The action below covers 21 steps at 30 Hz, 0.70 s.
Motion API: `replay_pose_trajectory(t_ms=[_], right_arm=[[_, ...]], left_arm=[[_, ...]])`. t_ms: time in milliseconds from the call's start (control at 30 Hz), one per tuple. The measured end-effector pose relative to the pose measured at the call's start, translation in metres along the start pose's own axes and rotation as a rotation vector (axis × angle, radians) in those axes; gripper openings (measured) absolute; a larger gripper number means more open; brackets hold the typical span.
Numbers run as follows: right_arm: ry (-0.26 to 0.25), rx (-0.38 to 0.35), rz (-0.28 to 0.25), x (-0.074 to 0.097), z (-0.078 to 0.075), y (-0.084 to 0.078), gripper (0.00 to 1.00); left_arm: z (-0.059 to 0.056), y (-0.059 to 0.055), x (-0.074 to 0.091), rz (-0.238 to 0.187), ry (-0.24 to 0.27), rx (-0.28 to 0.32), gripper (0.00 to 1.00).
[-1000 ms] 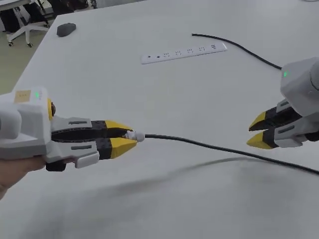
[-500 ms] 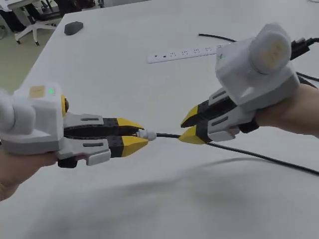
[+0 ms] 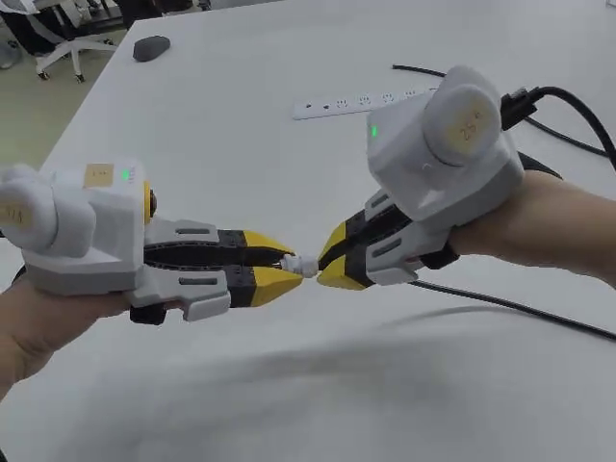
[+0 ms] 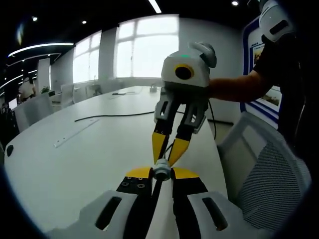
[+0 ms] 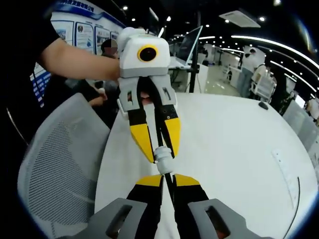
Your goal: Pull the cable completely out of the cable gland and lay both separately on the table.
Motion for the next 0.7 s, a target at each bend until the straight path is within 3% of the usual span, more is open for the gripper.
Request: replay_pose_trajectory(t_ms=[433, 700], right_arm=[[0.006, 0.025, 0.022, -0.003, 0.004, -0.001, 0.00], [0.000, 0.034, 0.052, -0.001, 0.005, -0.004, 0.00]], left_arm=[[-0.004, -0.003, 0.006, -0.002, 0.007, 0.004, 0.15], [-0.007, -0.005, 0.021, -0.006, 0.040, 0.005, 0.15]])
Point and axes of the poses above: the centre of the closed fingertips' face, and the gripper's own axes: x roughly backward along the fingers, z roughly to its left, y roughly out of its top, the point moved 8 cm from there along x, roughly backward along the fingers, and after that the axes turned 6 degrees about -z, right-handed, at the moved point
